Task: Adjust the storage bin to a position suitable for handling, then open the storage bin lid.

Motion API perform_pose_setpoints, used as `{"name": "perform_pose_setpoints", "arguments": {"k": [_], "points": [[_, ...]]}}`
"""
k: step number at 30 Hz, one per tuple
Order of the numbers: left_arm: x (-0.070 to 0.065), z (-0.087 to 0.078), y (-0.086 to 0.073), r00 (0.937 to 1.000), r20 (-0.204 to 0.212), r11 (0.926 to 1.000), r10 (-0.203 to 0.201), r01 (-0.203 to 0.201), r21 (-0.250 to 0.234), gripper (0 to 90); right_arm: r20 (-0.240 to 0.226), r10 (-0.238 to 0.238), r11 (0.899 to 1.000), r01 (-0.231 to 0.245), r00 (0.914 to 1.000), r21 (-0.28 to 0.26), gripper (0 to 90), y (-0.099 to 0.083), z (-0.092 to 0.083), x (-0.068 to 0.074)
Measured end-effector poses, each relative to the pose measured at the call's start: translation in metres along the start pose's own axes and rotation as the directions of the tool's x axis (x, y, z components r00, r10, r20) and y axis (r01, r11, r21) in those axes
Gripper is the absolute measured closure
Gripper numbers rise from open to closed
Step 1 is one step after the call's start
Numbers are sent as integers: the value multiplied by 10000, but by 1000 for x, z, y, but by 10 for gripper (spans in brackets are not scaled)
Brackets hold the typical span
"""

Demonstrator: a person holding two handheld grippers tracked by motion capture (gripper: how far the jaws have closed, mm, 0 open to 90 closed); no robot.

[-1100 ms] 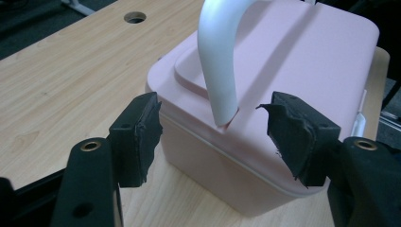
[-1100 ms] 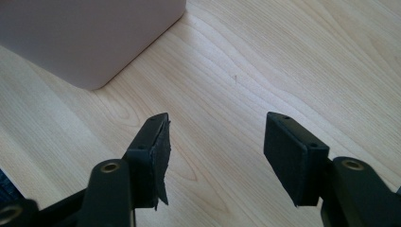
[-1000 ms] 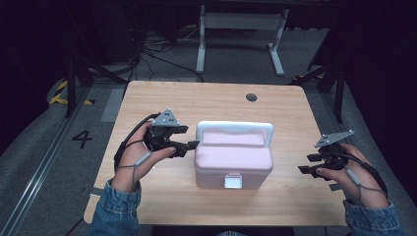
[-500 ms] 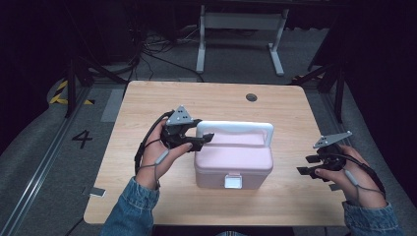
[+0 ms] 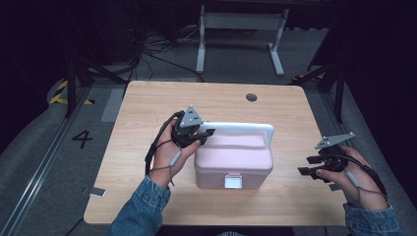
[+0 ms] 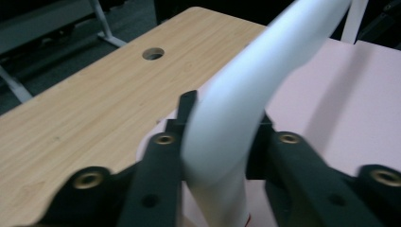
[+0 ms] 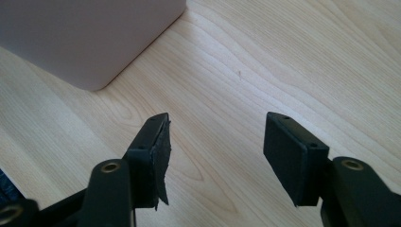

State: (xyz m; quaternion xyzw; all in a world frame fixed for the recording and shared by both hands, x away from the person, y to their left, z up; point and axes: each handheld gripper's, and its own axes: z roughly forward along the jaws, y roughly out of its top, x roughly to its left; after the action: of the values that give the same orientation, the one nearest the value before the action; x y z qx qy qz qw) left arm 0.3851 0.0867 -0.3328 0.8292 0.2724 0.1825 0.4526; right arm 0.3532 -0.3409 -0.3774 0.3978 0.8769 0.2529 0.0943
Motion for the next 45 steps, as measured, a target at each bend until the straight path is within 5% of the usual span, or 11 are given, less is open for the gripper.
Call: {"name": "perform_pose_setpoints", "arguments": {"k": [3, 10, 20, 23, 33, 36, 39, 45], "points": [[-1, 0, 2, 9998, -145, 9999, 148, -148, -28, 792, 36, 47, 9992, -45, 10000, -388, 459, 4, -1, 0], [2, -2, 8, 9997, 227, 9998, -120, 123, -148, 793, 193, 183, 9876, -151, 9996, -1565, 480, 8, -14, 0], [15, -1, 16, 9926, 846, 9962, -867, 866, 51, 792, 105, 23, 9617, 6, 9999, -2742, 577, 14, -31, 3], [20, 0, 20, 9775, 1312, 9863, -1649, 1626, 282, 791, -8, -67, 9509, 61, 10000, -3095, 580, 15, -35, 4], [25, 0, 30, 9699, 1178, 9766, -2130, 2075, 572, 786, -722, -591, 9166, 255, 9956, -3990, 580, 19, -48, 17], [31, 1, 32, 9524, 1328, 9610, -2745, 2669, 728, 784, -766, -776, 9132, 400, 9940, -4055, 579, 21, -49, 21], [36, 2, 34, 9436, 1376, 9532, -3010, 2931, 746, 790, -953, -941, 9096, 466, 9910, -4128, 572, 22, -49, 24], [41, 4, 38, 9422, 1330, 9511, -3075, 3001, 727, 790, -1332, -1625, 8893, 867, 9777, -4491, 524, 27, -50, 36]]}}
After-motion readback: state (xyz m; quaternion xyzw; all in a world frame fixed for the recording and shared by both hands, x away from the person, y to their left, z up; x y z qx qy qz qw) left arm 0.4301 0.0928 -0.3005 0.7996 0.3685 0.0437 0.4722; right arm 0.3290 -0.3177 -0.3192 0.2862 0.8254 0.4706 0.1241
